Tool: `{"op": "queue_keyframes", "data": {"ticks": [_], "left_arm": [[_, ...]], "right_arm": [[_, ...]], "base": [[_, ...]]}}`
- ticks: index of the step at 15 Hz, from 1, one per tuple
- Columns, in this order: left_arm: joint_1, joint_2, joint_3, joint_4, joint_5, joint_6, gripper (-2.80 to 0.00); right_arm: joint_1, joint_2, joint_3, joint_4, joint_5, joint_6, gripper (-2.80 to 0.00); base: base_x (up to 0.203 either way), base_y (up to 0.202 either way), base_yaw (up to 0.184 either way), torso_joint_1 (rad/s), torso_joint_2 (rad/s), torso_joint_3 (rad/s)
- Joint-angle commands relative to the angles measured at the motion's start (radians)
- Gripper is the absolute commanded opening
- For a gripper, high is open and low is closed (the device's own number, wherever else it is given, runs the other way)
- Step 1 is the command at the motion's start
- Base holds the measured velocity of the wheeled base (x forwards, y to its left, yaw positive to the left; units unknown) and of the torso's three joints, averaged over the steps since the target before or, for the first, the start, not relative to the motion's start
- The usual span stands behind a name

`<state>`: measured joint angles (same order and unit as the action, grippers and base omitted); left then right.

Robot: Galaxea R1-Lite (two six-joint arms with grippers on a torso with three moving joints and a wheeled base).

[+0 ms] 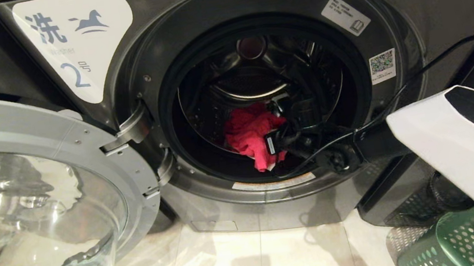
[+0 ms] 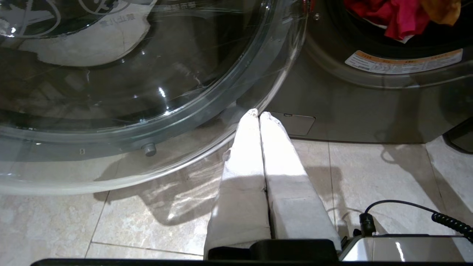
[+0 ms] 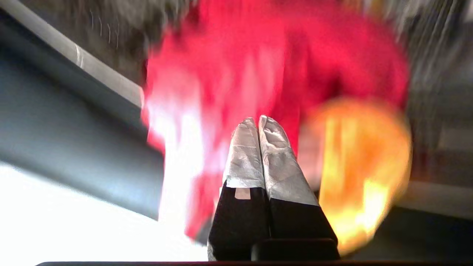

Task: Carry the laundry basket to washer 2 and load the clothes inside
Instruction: Place the clothes into the washing machine

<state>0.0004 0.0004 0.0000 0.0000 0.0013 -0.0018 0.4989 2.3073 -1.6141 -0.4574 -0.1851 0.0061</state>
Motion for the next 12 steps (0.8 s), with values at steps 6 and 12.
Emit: {"op": "queue_keyframes", "data": {"ticks": [6,12], "left_arm": [[0.001,-0.002,0.000,0.000,0.000,-0.001,-2.80],[0.001,-0.002,0.000,0.000,0.000,0.000,-2.80]], "right_arm": [[0.090,-0.017,0.058,0.194,-0.027,0.138,-2.80],[0.115,0.224,-0.289,0.308,-0.085,0.133,-2.80]], "base": [[0.000,0.000,0.000,0.000,0.00,0.000],[0.000,0.000,0.000,0.000,0.00,0.000]]}}
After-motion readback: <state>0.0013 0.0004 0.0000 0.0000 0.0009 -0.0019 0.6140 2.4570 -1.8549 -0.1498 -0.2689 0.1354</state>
